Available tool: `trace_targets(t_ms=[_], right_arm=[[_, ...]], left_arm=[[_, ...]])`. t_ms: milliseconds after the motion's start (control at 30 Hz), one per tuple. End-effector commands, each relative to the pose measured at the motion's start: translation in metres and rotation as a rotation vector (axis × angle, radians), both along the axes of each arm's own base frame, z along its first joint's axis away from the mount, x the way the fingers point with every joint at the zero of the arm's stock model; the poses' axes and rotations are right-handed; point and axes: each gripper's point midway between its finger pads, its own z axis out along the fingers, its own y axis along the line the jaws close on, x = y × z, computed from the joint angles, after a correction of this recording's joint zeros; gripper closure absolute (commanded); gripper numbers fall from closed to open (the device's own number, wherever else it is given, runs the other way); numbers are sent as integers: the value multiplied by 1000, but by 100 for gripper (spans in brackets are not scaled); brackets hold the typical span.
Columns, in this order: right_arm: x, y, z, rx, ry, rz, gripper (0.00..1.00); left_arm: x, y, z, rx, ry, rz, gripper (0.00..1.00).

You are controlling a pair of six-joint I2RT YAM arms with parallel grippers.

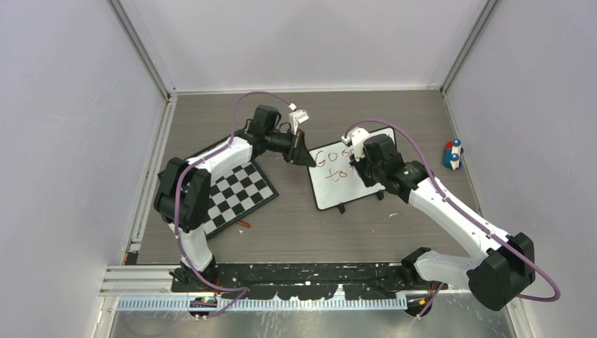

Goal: Write a sentence on the whiteboard

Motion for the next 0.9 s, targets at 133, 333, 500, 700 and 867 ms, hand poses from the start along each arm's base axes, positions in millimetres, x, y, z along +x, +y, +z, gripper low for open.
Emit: trace_targets(t_ms=[133,333,500,700,867], right_arm=[[-1,-9,-14,-50,16,-8,100],[16,-15,7,-31,-41,-54,100],[28,-19,27,0,-87,-84,100],[31,-14,33,22,-95,-71,100],[27,-13,23,19,-65,-57,100]], left_arm=[[6,-1,-1,20,-20,12,100],[6,0,0,21,-21,12,100],[7,-1,0,19,-20,12,100],[7,-1,1,19,-21,12,100],[7,-1,0,21,-21,12,100]])
